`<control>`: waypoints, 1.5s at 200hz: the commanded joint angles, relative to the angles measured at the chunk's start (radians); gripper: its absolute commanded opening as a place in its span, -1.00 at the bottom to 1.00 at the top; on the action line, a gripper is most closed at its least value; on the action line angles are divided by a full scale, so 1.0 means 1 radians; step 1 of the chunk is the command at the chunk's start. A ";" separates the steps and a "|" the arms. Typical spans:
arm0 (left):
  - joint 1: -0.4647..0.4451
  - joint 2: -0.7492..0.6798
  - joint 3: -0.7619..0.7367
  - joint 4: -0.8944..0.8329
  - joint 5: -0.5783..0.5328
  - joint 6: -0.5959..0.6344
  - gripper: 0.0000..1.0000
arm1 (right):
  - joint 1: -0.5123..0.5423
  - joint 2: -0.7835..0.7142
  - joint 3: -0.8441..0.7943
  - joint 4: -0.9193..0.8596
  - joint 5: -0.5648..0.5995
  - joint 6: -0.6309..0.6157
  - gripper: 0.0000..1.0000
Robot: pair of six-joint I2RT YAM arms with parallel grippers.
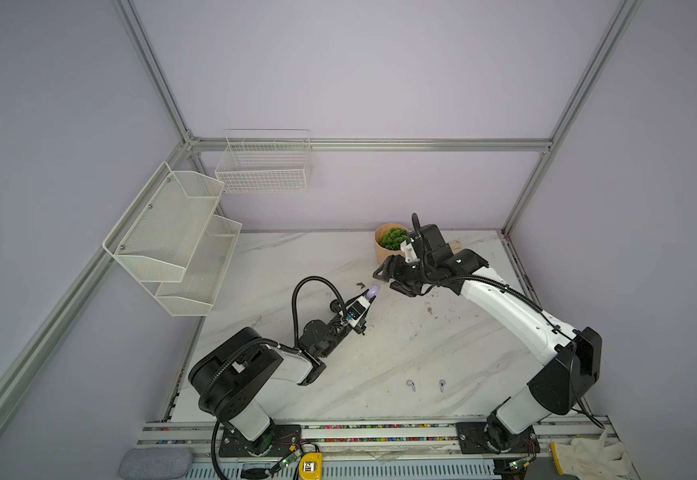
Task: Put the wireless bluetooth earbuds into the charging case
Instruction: 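Hold the case upright in the left gripper while the right gripper moves above it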
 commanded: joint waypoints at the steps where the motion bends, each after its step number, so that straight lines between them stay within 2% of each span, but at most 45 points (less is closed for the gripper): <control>1: -0.002 -0.041 0.053 0.103 -0.010 -0.043 -1.00 | -0.007 0.006 0.054 -0.023 -0.008 -0.131 0.39; 21: 0.006 -0.084 0.023 0.102 -0.026 -0.169 -1.00 | -0.054 -0.024 0.122 -0.018 -0.027 -0.443 0.39; 29: 0.019 -0.108 0.009 0.100 -0.005 -0.232 -1.00 | -0.054 -0.071 0.106 0.009 -0.004 -0.588 0.39; 35: 0.033 -0.130 -0.004 0.093 0.023 -0.288 -1.00 | -0.054 -0.121 0.065 0.065 -0.044 -0.669 0.39; 49: 0.075 -0.188 -0.023 0.040 0.127 -0.414 -1.00 | -0.054 -0.258 -0.073 0.228 -0.176 -0.804 0.40; 62: 0.125 -0.279 -0.020 -0.062 0.266 -0.528 -1.00 | -0.054 -0.354 -0.178 0.291 -0.266 -0.950 0.40; 69: 0.148 -0.320 -0.012 -0.130 0.343 -0.582 -1.00 | -0.054 -0.381 -0.203 0.289 -0.258 -1.004 0.39; 82: 0.175 -0.400 -0.004 -0.273 0.451 -0.610 -1.00 | -0.054 -0.387 -0.204 0.232 -0.279 -1.101 0.33; 102: 0.196 -0.498 0.004 -0.408 0.569 -0.647 -1.00 | -0.054 -0.358 -0.185 0.137 -0.346 -1.213 0.17; 119: 0.213 -0.541 0.015 -0.486 0.677 -0.687 -1.00 | -0.040 -0.339 -0.181 0.097 -0.351 -1.268 0.12; 135: 0.231 -0.559 0.001 -0.475 0.735 -0.742 -1.00 | 0.004 -0.338 -0.184 0.066 -0.301 -1.335 0.10; 153: 0.239 -0.552 -0.027 -0.405 0.751 -0.790 -1.00 | 0.071 -0.338 -0.188 0.052 -0.234 -1.382 0.16; 172: 0.239 -0.501 -0.031 -0.335 0.777 -0.831 -1.00 | 0.113 -0.335 -0.182 0.043 -0.215 -1.396 0.19; 213: 0.240 -0.377 -0.048 -0.090 0.815 -0.957 -1.00 | 0.130 -0.364 -0.201 0.079 -0.185 -1.446 0.27; 259: 0.240 -0.356 -0.037 -0.086 0.849 -0.986 -1.00 | 0.130 -0.348 -0.204 0.102 -0.155 -1.463 0.27; 300: 0.240 -0.332 -0.028 -0.084 0.859 -1.002 -1.00 | 0.131 -0.326 -0.215 0.136 -0.189 -1.445 0.23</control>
